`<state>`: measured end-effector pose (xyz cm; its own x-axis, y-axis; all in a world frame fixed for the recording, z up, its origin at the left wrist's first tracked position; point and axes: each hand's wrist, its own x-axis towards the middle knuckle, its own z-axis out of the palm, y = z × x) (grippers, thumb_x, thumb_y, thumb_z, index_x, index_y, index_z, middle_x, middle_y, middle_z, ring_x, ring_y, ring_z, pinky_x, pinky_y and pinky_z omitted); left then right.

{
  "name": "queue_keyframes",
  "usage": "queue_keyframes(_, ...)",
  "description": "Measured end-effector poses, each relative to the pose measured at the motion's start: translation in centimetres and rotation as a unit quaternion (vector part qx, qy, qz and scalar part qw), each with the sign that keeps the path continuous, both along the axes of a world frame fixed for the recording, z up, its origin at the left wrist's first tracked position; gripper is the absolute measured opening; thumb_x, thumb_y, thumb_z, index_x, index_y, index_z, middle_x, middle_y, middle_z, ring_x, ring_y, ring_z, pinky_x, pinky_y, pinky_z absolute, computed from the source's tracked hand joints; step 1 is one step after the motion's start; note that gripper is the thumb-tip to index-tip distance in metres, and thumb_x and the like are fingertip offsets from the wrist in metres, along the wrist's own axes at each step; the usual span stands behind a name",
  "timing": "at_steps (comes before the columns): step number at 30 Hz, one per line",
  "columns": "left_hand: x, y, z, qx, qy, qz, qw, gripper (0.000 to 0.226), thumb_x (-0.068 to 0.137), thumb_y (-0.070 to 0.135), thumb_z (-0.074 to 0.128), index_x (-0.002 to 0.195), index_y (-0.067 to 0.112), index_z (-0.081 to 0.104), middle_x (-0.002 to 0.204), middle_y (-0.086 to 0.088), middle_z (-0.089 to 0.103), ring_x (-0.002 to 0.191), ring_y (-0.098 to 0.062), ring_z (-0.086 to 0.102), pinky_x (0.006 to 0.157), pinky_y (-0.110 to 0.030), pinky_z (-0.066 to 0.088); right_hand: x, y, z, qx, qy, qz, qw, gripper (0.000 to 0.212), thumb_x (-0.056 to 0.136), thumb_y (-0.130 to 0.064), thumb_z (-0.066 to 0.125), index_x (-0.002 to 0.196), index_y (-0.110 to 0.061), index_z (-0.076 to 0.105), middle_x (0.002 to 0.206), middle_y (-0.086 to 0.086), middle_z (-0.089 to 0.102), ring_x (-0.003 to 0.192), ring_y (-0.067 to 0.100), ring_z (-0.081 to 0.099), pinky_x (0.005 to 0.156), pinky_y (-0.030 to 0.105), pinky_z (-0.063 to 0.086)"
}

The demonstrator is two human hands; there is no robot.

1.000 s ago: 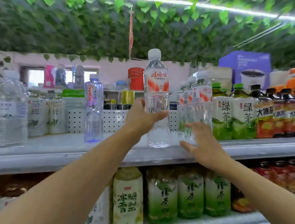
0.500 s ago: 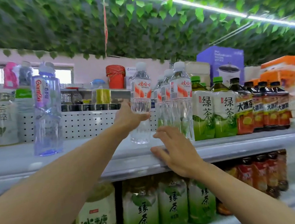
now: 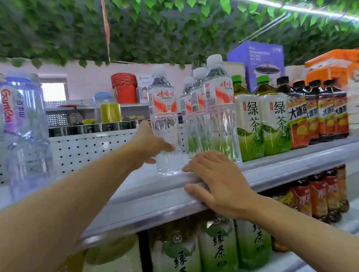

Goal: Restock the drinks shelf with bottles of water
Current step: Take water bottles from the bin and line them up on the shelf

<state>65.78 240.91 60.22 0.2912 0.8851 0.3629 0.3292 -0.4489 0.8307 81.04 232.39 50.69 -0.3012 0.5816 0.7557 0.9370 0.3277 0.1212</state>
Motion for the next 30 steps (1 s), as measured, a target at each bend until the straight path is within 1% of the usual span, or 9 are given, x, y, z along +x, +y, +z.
queue_keyframes(2, 0.0, 0.5, 0.8, -0.027, 0.046, -0.008, 0.999, 0.043, 0.074, -0.001, 0.073, 0.11, 0.013, 0.053, 0.108, -0.006, 0.062, 0.104, -0.027, 0.057, 0.071, -0.04, 0.048, 0.1, 0.1, 0.0, 0.005, -0.007, 0.001, 1.0, 0.056, 0.091, -0.058, 0.027, 0.11, -0.02, 0.064, 0.104, -0.006, 0.063, 0.105, 0.015, 0.052, 0.094, 0.031, 0.03)
queue_keyframes(4, 0.6, 1.3, 1.5, -0.054, 0.075, -0.001, 0.996, 0.049, 0.072, -0.001, 0.074, 0.117, 0.01, 0.057, 0.12, -0.009, 0.061, 0.111, -0.03, 0.056, 0.073, -0.041, 0.051, 0.1, 0.2, 0.0, 0.017, -0.014, 0.0, 1.0, 0.055, 0.091, -0.057, 0.028, 0.108, -0.019, 0.064, 0.102, -0.005, 0.064, 0.103, 0.016, 0.054, 0.093, 0.031, 0.031)
queue_keyframes(8, 2.2, 3.7, 2.2, -0.094, 0.096, 0.004, 0.991, 0.063, 0.076, -0.003, 0.07, 0.133, 0.007, 0.047, 0.137, -0.015, 0.05, 0.125, -0.034, 0.048, 0.096, -0.048, 0.046, 0.2, 0.3, 0.0, 0.032, -0.018, 0.001, 0.999, 0.054, 0.091, -0.056, 0.029, 0.106, -0.019, 0.065, 0.1, -0.005, 0.065, 0.101, 0.017, 0.054, 0.093, 0.03, 0.03)
queue_keyframes(11, 3.5, 5.9, 2.4, -0.103, 0.101, 0.021, 0.989, 0.067, 0.079, -0.003, 0.069, 0.138, 0.003, 0.039, 0.144, -0.017, 0.041, 0.13, -0.035, 0.043, 0.103, -0.048, 0.042, 0.3, 0.4, -0.1, 0.036, -0.018, 0.0, 0.999, 0.054, 0.091, -0.058, 0.028, 0.106, -0.02, 0.065, 0.101, -0.006, 0.064, 0.102, 0.016, 0.054, 0.093, 0.031, 0.031)
queue_keyframes(15, 4.8, 8.2, 2.3, -0.103, 0.118, 0.036, 0.987, 0.067, 0.075, 0.003, 0.074, 0.135, 0.005, 0.043, 0.138, -0.016, 0.049, 0.121, -0.034, 0.052, 0.096, -0.044, 0.049, 0.3, 0.5, -0.1, 0.032, -0.015, 0.004, 0.999, 0.054, 0.091, -0.059, 0.027, 0.103, -0.021, 0.064, 0.099, -0.007, 0.063, 0.1, 0.015, 0.052, 0.091, 0.032, 0.033)
queue_keyframes(21, 6.6, 10.4, 2.2, -0.096, 0.116, 0.022, 0.988, 0.067, 0.07, 0.004, 0.078, 0.13, 0.01, 0.047, 0.134, -0.014, 0.053, 0.117, -0.033, 0.055, 0.085, -0.042, 0.052, 0.3, 0.2, 0.2, 0.023, -0.01, 0.007, 1.0, 0.054, 0.091, -0.058, 0.025, 0.1, -0.021, 0.063, 0.096, -0.006, 0.062, 0.097, 0.015, 0.052, 0.089, 0.035, 0.032)
queue_keyframes(24, 7.4, 10.8, 2.1, -0.087, 0.11, 0.023, 0.99, 0.067, 0.071, 0.006, 0.078, 0.129, 0.009, 0.045, 0.131, -0.013, 0.054, 0.112, -0.032, 0.058, 0.085, -0.039, 0.053, 0.3, 0.2, 0.3, 0.018, -0.011, 0.007, 1.0, 0.053, 0.091, -0.059, 0.025, 0.099, -0.022, 0.062, 0.096, -0.008, 0.061, 0.097, 0.014, 0.051, 0.089, 0.035, 0.032)
queue_keyframes(27, 8.0, 11.1, 1.8, -0.065, 0.105, 0.032, 0.992, 0.059, 0.075, 0.007, 0.075, 0.127, 0.007, 0.047, 0.124, -0.014, 0.057, 0.105, -0.03, 0.059, 0.079, -0.034, 0.053, 0.3, 0.2, 0.4, 0.006, -0.013, 0.006, 1.0, 0.052, 0.091, -0.059, 0.026, 0.1, -0.023, 0.062, 0.098, -0.008, 0.06, 0.099, 0.014, 0.05, 0.091, 0.035, 0.032)
queue_keyframes(30, 8.4, 11.4, 1.6, -0.057, 0.115, 0.018, 0.992, 0.047, 0.077, 0.004, 0.072, 0.12, 0.009, 0.052, 0.117, -0.013, 0.06, 0.103, -0.029, 0.06, 0.078, -0.033, 0.053, 0.2, 0.2, 0.5, 0.0, -0.013, 0.002, 1.0, 0.052, 0.091, -0.059, 0.027, 0.1, -0.022, 0.062, 0.099, -0.007, 0.061, 0.099, 0.015, 0.05, 0.091, 0.035, 0.033)
